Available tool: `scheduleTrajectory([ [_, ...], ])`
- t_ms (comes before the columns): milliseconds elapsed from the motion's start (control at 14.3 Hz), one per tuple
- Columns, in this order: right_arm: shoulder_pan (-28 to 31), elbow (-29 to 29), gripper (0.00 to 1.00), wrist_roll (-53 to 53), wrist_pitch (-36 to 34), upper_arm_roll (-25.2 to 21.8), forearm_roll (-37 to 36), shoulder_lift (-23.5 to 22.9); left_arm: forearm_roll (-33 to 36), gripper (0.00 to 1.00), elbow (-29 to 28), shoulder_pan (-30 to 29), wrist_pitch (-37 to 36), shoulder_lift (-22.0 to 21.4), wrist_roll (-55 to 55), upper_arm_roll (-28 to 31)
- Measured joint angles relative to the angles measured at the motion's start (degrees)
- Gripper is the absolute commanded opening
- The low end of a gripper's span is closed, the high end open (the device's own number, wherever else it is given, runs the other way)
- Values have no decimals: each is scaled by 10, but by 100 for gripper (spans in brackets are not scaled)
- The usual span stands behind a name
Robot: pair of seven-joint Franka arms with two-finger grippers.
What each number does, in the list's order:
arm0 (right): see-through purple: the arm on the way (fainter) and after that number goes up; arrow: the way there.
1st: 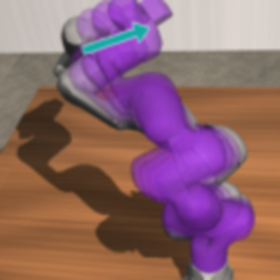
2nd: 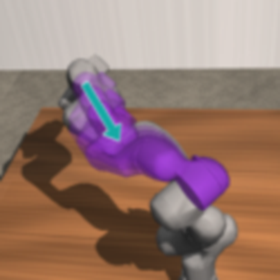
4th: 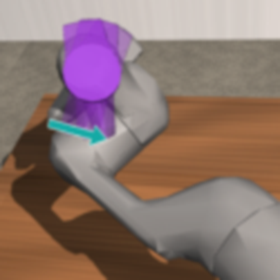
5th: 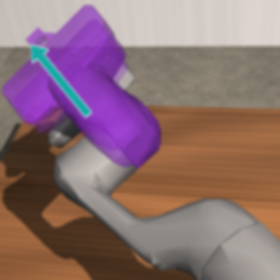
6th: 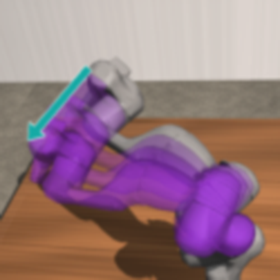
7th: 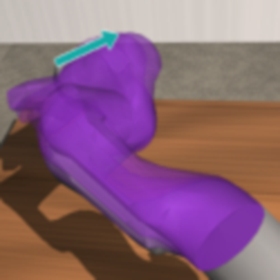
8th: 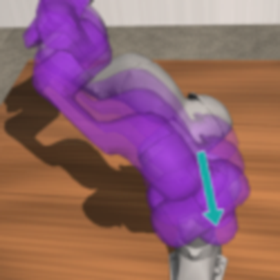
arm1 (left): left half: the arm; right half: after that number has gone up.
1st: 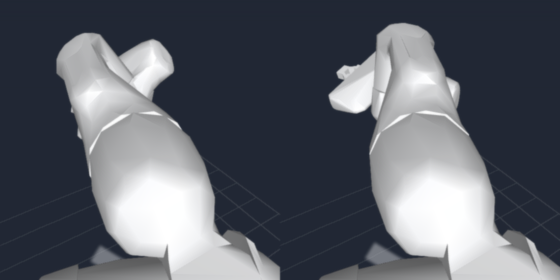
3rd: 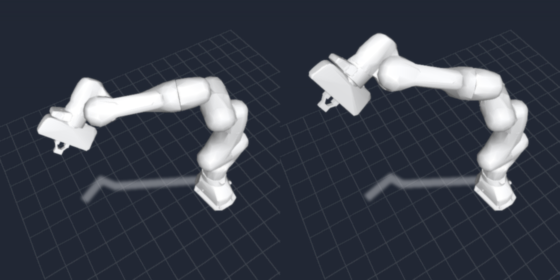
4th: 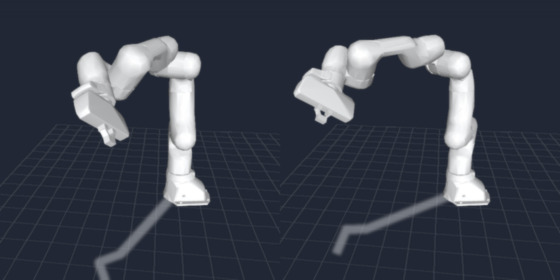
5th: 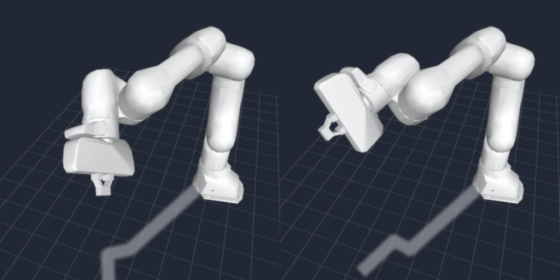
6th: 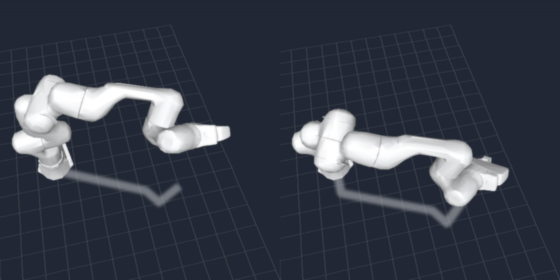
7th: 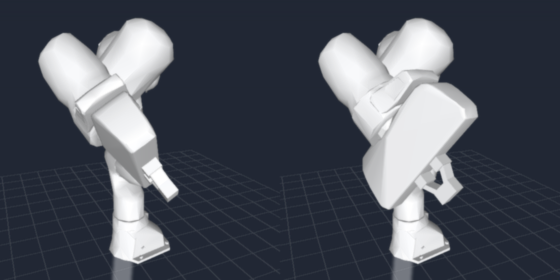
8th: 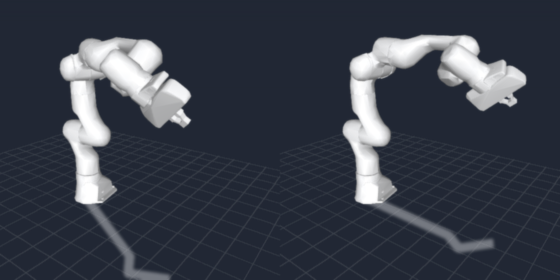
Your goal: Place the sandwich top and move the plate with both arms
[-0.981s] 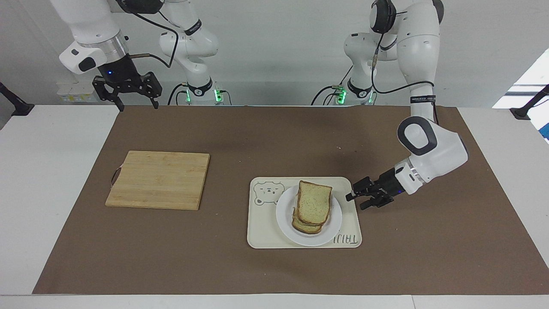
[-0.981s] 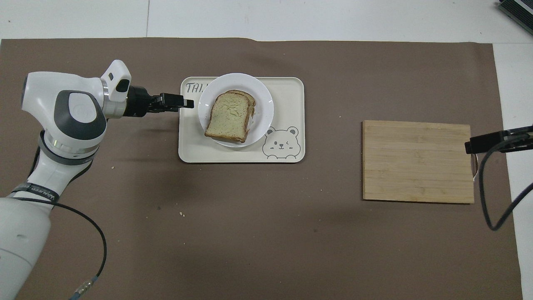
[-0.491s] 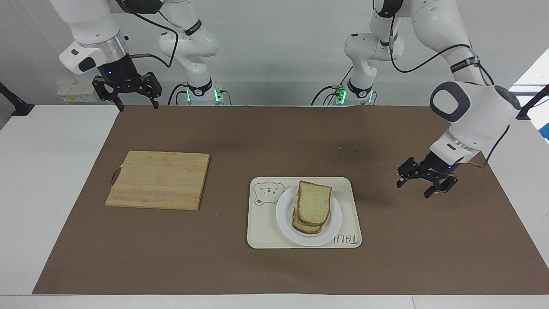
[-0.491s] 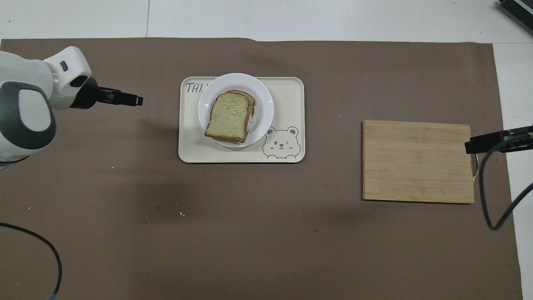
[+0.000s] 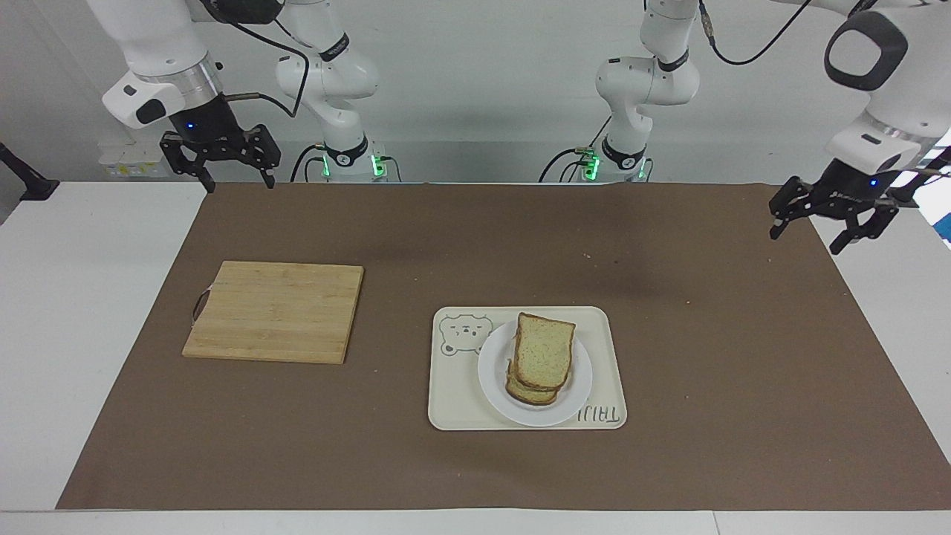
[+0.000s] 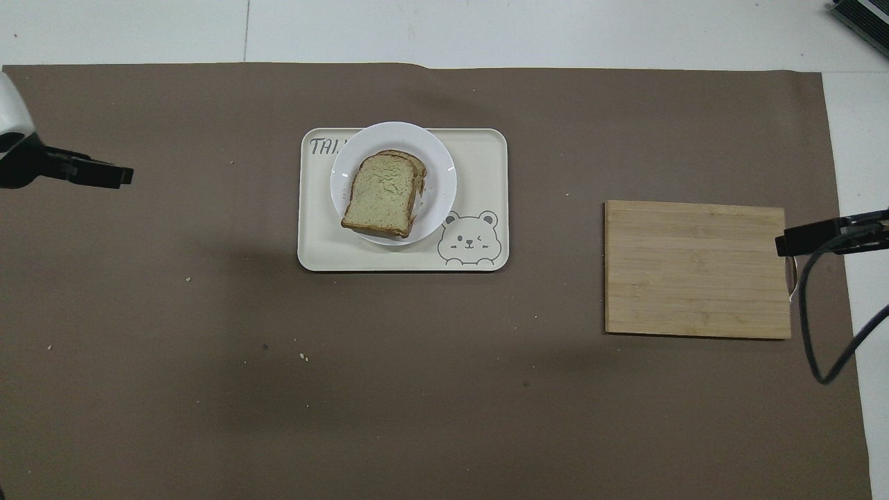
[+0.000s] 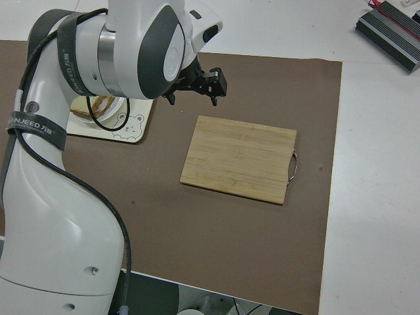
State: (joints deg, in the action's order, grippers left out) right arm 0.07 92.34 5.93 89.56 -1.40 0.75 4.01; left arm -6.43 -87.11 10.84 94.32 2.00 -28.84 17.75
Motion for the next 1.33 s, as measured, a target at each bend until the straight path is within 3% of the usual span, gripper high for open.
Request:
scheduleTrajectory([
  [210, 0, 0, 100, 0, 0, 0, 0, 0, 14, 100, 67, 0, -97, 1, 14, 8],
  [491, 0, 0, 100, 0, 0, 0, 0, 0, 32, 100, 114, 2, -151, 0, 106, 2],
  [771, 0, 0, 100, 0, 0, 0, 0, 0, 33, 100, 97, 2, -190, -29, 228, -14],
  [1051, 0, 0, 100, 0, 0, 0, 0, 0, 41, 100, 52, 2, -189, -58, 237, -24],
  [1332, 0, 0, 100, 0, 0, 0, 0, 0, 46, 100, 50, 2, -177, -60, 241, -31],
])
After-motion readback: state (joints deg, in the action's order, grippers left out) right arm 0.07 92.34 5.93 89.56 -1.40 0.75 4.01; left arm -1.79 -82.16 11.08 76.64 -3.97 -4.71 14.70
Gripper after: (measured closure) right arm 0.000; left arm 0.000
